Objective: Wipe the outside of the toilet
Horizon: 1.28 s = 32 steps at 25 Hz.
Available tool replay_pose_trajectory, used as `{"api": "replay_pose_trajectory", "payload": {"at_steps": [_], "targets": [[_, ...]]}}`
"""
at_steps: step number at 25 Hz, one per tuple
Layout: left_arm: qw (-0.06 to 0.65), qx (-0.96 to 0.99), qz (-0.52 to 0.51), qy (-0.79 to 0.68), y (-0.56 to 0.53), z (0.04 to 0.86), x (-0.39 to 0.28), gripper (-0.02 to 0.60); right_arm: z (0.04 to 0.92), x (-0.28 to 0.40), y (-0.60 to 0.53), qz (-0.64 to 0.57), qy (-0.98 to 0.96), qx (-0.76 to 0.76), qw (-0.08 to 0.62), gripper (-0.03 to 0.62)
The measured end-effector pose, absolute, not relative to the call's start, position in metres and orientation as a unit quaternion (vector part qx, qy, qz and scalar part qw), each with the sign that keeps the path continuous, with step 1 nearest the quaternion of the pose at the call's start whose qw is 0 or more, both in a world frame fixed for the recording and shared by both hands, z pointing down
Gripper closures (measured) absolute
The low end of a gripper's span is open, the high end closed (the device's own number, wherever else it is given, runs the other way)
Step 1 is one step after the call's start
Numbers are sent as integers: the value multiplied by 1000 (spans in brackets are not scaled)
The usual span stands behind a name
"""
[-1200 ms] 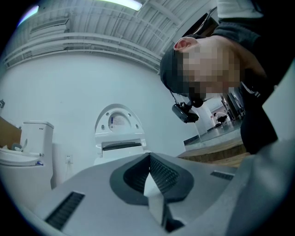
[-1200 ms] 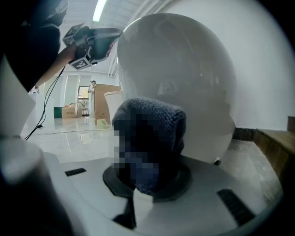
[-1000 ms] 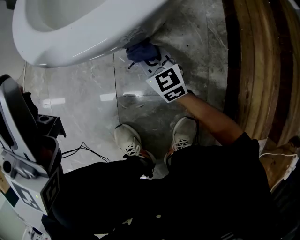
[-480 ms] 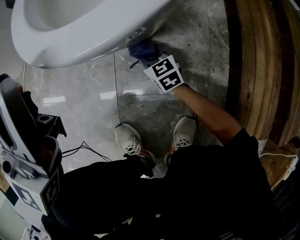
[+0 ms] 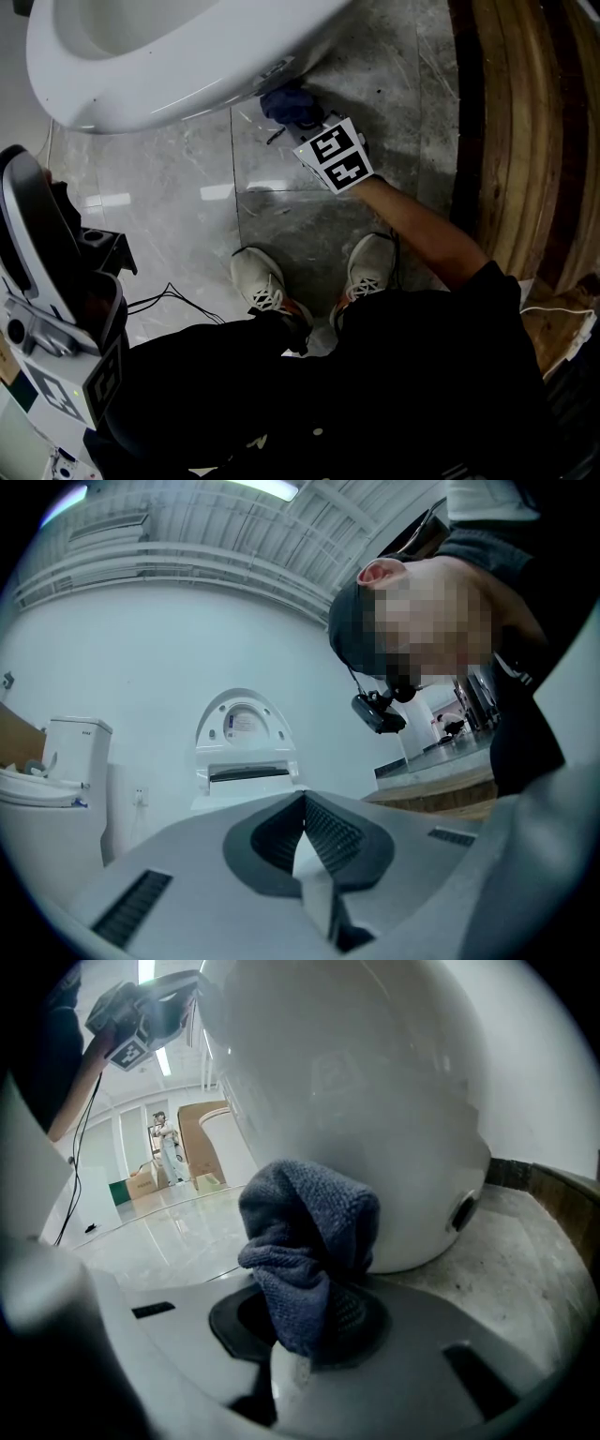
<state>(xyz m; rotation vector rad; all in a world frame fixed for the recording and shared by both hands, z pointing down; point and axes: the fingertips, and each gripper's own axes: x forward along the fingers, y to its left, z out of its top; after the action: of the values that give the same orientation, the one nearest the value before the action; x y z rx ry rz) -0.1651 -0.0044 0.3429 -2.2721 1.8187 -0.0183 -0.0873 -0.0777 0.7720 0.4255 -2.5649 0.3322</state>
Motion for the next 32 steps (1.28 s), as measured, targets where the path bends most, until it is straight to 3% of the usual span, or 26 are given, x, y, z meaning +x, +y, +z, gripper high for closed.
{"api": "replay_pose_trajectory", "payload": {"at_steps": [11,20,25,32], "targets": [[102,-786,6,610,-6,345,-162,571,702,-73,-45,107,-964,116,215,551],[103,-785,10,611,-6,342,-162,571,591,-68,-6,40,-986,-24,160,553],[109,-782,13,614,-5,337,-154,571,529,-53,-8,75,-990,-44,111,553],[104,-782,18,615,-8,340,-163,571,474,-48,-2,97,-986,-84,102,553]]}}
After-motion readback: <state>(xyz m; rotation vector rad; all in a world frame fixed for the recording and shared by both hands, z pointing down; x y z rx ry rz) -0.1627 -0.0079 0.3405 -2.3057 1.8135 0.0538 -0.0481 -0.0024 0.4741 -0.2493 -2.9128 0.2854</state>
